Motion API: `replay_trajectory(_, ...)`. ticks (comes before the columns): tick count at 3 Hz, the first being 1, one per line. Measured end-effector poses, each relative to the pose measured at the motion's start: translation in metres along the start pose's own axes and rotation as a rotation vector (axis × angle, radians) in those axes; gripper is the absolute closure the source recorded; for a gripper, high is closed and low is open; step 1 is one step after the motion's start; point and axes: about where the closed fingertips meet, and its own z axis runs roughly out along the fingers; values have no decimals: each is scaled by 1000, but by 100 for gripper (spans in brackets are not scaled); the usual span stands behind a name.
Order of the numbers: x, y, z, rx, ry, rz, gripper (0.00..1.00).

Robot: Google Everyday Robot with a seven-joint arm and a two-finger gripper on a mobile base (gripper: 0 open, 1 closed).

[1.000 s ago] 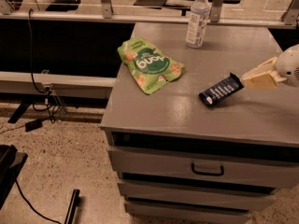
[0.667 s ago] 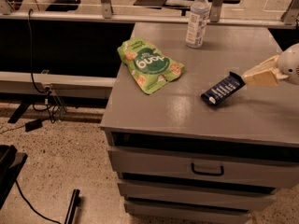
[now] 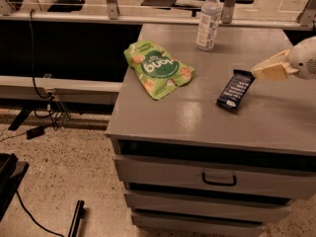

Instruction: Move rxbar blueberry near blue plastic bottle

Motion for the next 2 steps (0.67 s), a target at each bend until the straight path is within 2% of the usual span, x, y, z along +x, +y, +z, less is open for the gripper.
replay_trajectory(2, -31, -16, 4, 6, -40, -41, 100)
